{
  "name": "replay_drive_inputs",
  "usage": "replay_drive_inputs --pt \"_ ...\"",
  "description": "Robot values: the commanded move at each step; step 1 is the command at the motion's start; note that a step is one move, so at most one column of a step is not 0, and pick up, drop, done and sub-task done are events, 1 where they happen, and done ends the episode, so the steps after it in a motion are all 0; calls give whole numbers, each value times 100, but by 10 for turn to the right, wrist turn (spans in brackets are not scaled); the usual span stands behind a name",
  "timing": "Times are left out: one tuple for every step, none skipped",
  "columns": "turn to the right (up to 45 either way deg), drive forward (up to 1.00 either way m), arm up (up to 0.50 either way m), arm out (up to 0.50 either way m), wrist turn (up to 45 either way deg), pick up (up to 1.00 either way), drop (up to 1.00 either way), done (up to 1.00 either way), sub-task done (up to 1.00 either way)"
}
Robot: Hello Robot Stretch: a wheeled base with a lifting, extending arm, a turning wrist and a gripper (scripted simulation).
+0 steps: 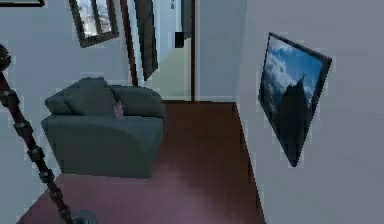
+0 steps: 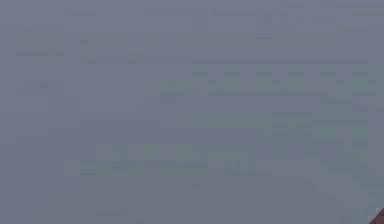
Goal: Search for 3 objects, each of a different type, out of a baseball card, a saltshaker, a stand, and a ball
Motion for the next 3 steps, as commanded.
replay_drive_inputs --pt "0 100 0 0 0 0 0 0 0" --pt "0 100 0 0 0 0 0 0 0" --pt "90 0 0 0 0 0 0 0 0"
